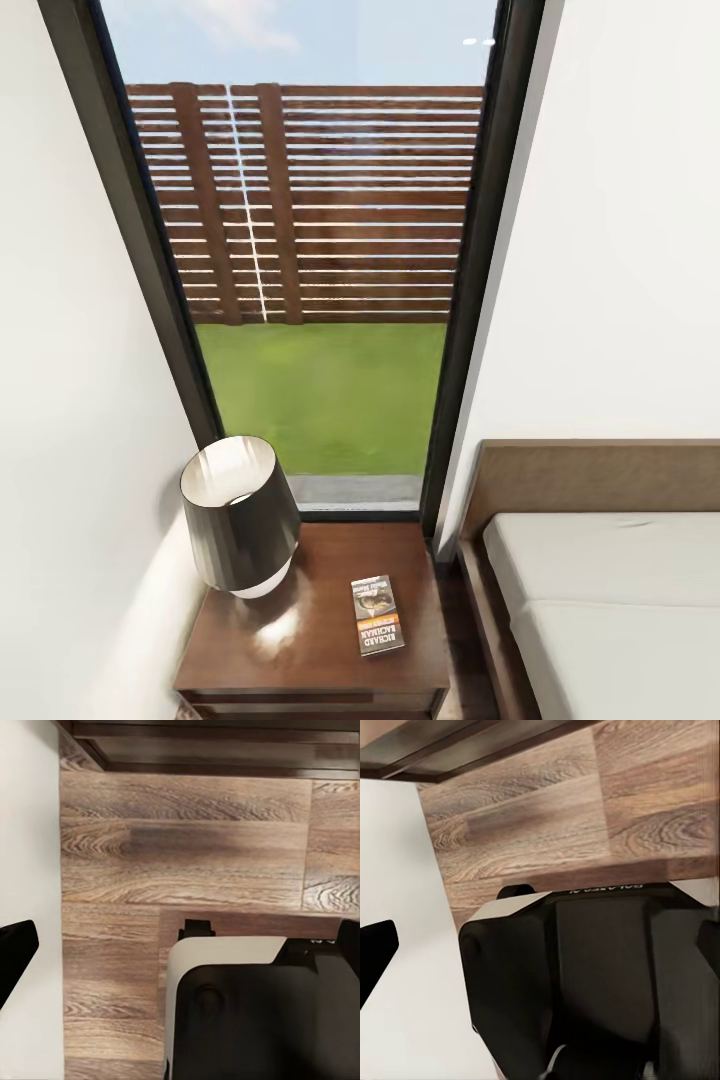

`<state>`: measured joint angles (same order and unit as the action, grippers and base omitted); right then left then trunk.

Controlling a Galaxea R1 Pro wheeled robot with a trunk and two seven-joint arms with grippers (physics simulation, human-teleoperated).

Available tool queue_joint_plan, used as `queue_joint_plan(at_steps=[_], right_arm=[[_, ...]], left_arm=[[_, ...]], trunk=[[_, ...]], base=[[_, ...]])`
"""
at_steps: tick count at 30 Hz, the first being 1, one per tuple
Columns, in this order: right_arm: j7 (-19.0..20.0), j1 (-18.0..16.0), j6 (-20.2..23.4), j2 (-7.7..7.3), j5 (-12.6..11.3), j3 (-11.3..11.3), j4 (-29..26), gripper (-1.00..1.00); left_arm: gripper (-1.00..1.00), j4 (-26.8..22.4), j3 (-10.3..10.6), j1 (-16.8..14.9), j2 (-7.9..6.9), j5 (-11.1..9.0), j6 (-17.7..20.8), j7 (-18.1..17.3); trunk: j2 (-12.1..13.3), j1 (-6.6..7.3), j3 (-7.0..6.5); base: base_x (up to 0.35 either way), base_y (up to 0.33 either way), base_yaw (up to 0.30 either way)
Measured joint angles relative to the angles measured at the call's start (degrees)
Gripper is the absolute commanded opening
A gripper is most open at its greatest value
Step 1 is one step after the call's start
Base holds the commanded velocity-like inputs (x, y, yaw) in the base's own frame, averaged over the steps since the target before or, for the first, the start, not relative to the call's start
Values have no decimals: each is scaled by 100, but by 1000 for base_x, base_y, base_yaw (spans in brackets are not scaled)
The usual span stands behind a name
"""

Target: In the bedroom, move the book from the bed onto either nightstand, and place the two sandals side by side next to the bed.

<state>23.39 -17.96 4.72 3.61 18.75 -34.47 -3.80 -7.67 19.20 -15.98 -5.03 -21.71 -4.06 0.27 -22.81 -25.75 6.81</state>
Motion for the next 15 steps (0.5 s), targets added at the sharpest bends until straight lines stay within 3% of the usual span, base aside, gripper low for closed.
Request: queue_joint_plan(at_steps=[15], right_arm=[[0, 99, 0, -205, -6, 3, -8, 100]], left_arm=[[100, 1, 0, 78, -4, 0, -20, 4]], trunk=[[0, 0, 0]], base=[[0, 0, 0]])
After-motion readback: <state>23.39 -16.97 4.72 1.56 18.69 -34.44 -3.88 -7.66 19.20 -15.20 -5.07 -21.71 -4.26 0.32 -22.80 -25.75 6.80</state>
